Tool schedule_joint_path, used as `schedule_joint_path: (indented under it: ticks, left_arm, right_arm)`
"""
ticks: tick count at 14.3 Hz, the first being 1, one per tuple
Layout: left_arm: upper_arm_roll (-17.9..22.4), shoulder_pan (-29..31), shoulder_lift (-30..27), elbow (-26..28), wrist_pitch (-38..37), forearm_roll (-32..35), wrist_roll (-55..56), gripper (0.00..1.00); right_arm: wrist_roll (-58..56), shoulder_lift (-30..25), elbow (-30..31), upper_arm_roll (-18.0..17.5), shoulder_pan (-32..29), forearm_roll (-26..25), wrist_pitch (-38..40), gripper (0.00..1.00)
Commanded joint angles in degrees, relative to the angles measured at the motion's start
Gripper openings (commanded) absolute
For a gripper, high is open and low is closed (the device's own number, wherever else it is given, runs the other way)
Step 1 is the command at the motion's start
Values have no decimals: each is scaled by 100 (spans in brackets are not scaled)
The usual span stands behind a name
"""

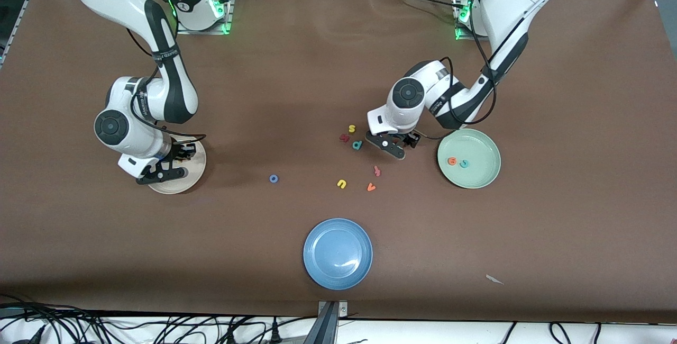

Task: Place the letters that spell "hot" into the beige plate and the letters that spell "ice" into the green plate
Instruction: 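Grasp the pink letter with the left gripper while the right gripper reaches blue o, then place pink letter on green plate while the right gripper grasps blue o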

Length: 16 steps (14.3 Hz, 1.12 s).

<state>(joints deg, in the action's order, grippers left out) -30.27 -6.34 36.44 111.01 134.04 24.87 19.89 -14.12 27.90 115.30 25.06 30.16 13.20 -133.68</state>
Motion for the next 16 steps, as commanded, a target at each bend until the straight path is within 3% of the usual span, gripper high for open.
schedule_joint_path:
  ticks: [1, 3, 4, 5, 7, 13, 16]
  left_arm:
    - [12, 54, 109, -61, 79, 220, 111, 84]
    - [12, 28, 161, -70, 96, 246, 94, 74]
    - [21, 36, 196, -62, 201, 255, 94, 61]
    - [21, 36, 197, -61, 237, 246, 103, 45]
    - [12, 80, 171, -61, 228, 202, 111, 1]
    - [-49, 335, -110, -175, -87, 149, 120, 0]
    - [-338, 851, -181, -430, -631, 18, -394, 0]
  right_arm:
    - [-39, -259, 72, -27, 16, 278, 34, 100]
    - [451, -268, -138, -97, 69, 288, 245, 100]
    - [819, -259, -217, -220, 104, 297, 237, 100]
    - [1206, -224, -357, -351, 139, 297, 229, 100]
    - [1988, -41, -621, -475, 279, 288, 202, 100]
    - [3818, 662, -1474, -502, 894, 323, 141, 100]
    - [4215, 1084, -1861, -511, 1150, 621, -87, 100]
